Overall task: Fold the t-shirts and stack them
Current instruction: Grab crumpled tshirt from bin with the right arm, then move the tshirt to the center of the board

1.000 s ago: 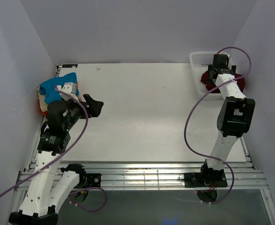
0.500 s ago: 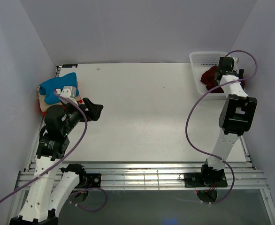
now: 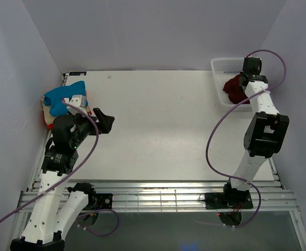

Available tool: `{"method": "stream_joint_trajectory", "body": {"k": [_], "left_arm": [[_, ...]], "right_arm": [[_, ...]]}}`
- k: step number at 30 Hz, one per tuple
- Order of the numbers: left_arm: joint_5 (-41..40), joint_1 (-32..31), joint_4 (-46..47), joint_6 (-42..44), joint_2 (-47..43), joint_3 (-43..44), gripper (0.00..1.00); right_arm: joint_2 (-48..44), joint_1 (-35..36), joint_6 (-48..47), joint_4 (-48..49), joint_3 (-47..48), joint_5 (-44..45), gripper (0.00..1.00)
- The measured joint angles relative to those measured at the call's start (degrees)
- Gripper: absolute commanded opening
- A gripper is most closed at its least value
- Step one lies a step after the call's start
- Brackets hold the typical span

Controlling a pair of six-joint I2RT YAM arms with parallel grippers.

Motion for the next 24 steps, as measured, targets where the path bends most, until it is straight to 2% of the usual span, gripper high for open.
{"method": "stream_joint_trajectory", "body": {"k": [4, 7, 10, 13, 16, 19, 24], "left_arm": [[-0.52, 0.00, 1.25, -0.24, 3.19, 0.00, 0.98], [-0.68, 0.00, 1.95, -0.39, 5.49, -0.07, 0.98], [-0.81, 0.00, 2.97, -0.50, 6.38, -0.31, 0.98], [-0.83, 0.00, 3.54, -0.87, 6.49, -0.31, 0.98], [-0.83, 0.00, 3.96, -1.33, 6.47, -0.33, 0.98], [-1.03, 0.00, 4.22, -1.99, 6.19, -0.46, 0.98], [-1.31, 0.00, 4.22, -3.26, 4.15, -1.44, 0.98]], "right_arm": [[-8.11, 7.08, 0.50, -5.42, 7.54, -4.57, 0.08], [-11.65, 14.91, 1.42, -10.69, 19.76, -11.26, 0.08], [-14.40, 21.59, 3.91, -14.56, 30.40, -22.51, 0.08], [-17.53, 24.33, 7.43, -17.03, 34.42, -33.42, 0.08], [-20.63, 25.49, 11.50, -17.64, 33.16, -42.75, 0.08], [-24.55, 25.79, 16.04, -17.16, 26.73, -50.84, 0.08], [-29.94, 26.38, 18.60, -16.46, 12.22, -55.19, 0.08]]}}
